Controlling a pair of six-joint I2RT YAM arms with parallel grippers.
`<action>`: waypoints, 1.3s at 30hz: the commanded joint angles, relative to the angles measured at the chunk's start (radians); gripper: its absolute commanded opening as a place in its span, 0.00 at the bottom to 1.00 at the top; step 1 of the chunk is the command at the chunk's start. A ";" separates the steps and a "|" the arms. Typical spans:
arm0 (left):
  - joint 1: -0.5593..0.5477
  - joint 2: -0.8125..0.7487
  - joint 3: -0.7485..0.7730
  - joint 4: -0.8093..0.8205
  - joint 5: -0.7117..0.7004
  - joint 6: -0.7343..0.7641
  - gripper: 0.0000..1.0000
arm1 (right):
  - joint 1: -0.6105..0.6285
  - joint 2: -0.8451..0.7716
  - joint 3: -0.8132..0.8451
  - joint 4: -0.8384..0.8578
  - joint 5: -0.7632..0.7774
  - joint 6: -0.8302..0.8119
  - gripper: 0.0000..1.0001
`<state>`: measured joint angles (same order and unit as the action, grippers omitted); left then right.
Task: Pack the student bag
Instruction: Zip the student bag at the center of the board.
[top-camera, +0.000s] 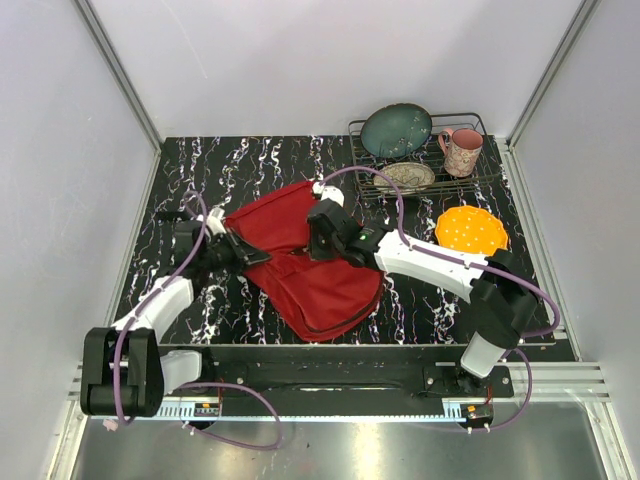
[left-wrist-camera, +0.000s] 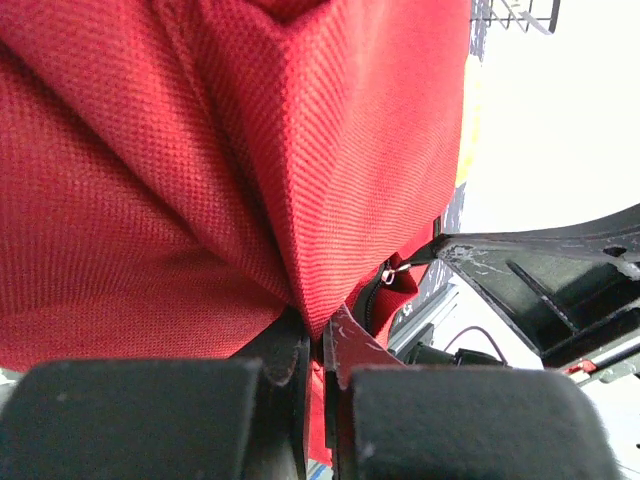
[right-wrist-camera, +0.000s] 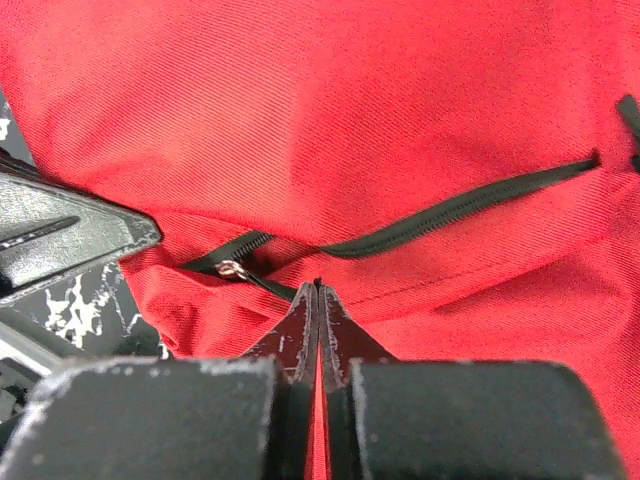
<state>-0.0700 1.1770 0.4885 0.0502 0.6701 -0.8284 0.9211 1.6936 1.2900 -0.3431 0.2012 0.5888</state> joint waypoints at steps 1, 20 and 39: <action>0.143 -0.062 0.049 -0.073 0.042 0.153 0.00 | -0.042 -0.063 -0.009 -0.020 0.095 0.025 0.00; 0.191 -0.048 0.041 0.014 0.229 0.137 0.00 | -0.084 -0.016 0.014 0.203 -0.337 0.164 0.59; 0.190 -0.047 0.027 0.036 0.241 0.121 0.00 | -0.062 0.182 0.132 0.274 -0.375 0.312 0.51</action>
<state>0.1184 1.1656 0.5018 -0.0048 0.8433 -0.6998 0.8520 1.8526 1.3403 -0.1127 -0.1497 0.8814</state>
